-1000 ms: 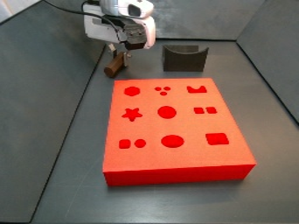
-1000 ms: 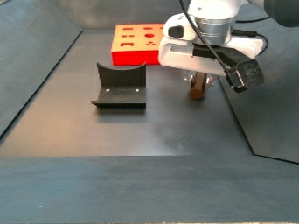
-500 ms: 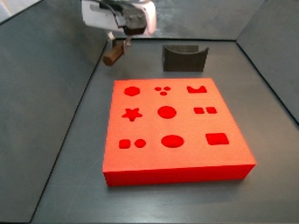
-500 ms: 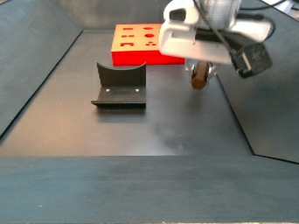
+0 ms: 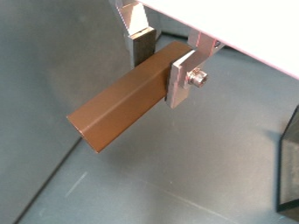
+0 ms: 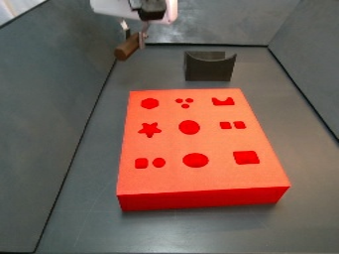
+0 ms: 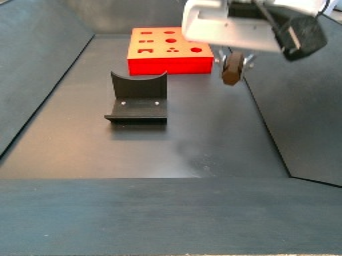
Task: Pick up the hexagon object. Move up. Place the hexagon object on the fixture. Regrasp the hexagon object. Move to above the board. Insert the hexagon object.
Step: Place the hexagon object on the fixture.
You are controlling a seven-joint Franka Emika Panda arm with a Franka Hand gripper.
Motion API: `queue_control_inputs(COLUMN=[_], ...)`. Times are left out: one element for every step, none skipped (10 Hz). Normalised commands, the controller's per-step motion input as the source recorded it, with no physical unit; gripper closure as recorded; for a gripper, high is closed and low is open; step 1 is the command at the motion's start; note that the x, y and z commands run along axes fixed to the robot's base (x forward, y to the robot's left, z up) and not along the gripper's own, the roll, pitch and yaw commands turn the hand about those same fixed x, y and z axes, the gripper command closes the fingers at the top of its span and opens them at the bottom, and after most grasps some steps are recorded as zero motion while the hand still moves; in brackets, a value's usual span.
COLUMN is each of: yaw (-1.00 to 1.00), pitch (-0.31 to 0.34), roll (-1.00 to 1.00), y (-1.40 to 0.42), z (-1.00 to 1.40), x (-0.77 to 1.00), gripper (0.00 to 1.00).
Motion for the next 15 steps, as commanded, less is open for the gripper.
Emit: queue_control_inputs(yaw=[0.02,0.02,0.02,0.02,0.02,0.01,0.01,0.00,0.00,1.00,1.00,0.75,0.59,0.34,0.22], pitch=[0.019,0.021,0.022,0.026,0.033,0.039,0.047,0.062,0.062,0.137,0.154,0.174,0.176,0.173,0.169], roll=[-0.04,-0.06,-0.07,-0.08,-0.09,-0.10,-0.10,-0.11,-0.12,0.05,0.07,0.10,0.10,0.11,0.11], y=[-0.01,-0.01,-0.01,-0.02,-0.02,-0.01,-0.01,0.00,0.00,0.03,0.04,0.03,0.03,0.03,0.03], z=[1.00,1.00,1.00,1.00,0.85,0.70,0.60,0.34,0.24,0.02,0.01,0.01,0.01,0.01,0.01], x=[-0.01,-0.01,-0.01,-0.01,-0.01,0.00,0.00,0.01,0.01,1.00,1.00,1.00,1.00,1.00,1.00], gripper=[1.00,1.00,1.00,1.00,1.00,1.00,1.00,1.00,1.00,1.00,1.00,1.00,1.00,1.00,1.00])
